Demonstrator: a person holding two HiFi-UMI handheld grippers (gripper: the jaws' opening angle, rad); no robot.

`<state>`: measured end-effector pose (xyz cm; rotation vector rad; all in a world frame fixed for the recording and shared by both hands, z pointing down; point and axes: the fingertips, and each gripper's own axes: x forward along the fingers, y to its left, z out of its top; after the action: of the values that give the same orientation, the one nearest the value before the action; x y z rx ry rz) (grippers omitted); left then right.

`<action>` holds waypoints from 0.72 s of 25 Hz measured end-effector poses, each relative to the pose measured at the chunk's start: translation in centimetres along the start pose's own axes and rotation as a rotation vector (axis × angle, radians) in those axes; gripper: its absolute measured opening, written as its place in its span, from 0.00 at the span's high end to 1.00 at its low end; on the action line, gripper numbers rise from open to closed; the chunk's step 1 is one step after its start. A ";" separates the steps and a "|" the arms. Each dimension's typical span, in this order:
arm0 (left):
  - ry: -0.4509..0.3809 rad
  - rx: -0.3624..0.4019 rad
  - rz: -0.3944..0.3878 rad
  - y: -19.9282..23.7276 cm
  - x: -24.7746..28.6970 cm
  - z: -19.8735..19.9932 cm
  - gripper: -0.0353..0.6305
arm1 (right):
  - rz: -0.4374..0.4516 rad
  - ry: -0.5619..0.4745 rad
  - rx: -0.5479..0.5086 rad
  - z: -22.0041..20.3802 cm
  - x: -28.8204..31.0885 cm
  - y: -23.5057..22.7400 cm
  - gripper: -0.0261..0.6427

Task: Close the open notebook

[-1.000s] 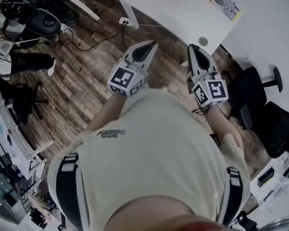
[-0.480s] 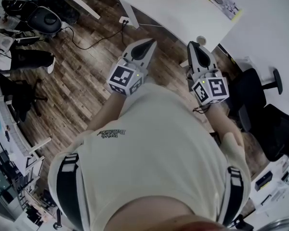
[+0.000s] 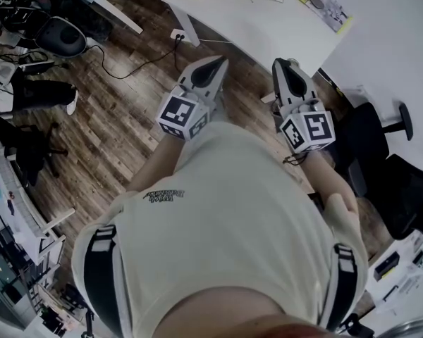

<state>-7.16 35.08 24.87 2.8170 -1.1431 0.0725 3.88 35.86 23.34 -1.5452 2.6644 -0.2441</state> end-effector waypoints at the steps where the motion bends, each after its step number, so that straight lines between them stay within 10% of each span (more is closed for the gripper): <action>1: -0.001 0.006 -0.005 0.3 0.5 -0.1 0.93 | 0.000 -0.002 -0.004 0.0 0.5 -0.2 0.96; 18: 0.041 -0.003 -0.025 8.2 8.2 -0.5 0.93 | -0.015 0.039 0.045 -1.0 9.9 -5.4 0.96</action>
<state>-7.00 23.61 26.67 2.8123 -1.0986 0.1253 3.40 24.78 25.58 -1.5644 2.6573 -0.3359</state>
